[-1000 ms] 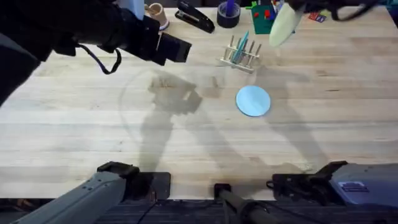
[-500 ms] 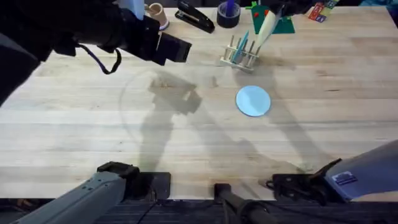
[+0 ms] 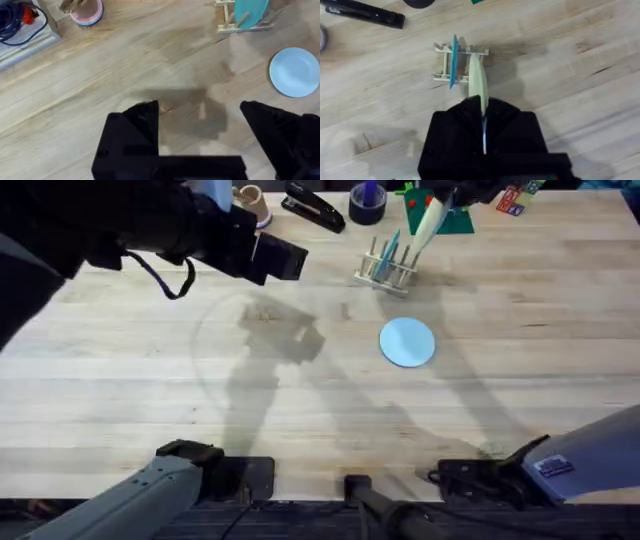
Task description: Pick up the plates from the table one by one and place each into a slot on the dish rack.
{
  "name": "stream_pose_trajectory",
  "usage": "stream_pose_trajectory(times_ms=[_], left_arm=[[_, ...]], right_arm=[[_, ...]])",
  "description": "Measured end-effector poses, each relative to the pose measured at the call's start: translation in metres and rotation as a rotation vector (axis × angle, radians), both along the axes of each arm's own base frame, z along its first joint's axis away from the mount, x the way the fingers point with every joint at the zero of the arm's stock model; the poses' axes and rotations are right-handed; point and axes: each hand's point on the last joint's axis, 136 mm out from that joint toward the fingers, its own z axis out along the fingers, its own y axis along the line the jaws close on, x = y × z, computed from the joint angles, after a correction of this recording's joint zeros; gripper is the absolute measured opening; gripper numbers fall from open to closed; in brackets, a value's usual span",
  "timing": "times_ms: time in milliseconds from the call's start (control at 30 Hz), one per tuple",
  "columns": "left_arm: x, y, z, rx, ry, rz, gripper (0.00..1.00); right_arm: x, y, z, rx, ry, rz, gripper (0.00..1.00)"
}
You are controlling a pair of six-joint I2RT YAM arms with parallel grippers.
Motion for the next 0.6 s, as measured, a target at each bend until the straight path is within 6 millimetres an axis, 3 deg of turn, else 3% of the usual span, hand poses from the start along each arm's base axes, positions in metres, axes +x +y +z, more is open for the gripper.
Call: stream_pose_trajectory(times_ms=[367, 600], left_arm=[[0.0, 0.0, 0.0, 0.001, 0.001, 0.0, 0.993], [-0.001, 0.0, -0.001, 0.002, 0.008, 0.0, 0.995]], right_arm=[[0.0, -0.036, -0.006, 0.005, 0.058, -0.088, 0.03], [0.001, -0.035, -0.017, 0.009, 0.101, -0.09, 0.031]])
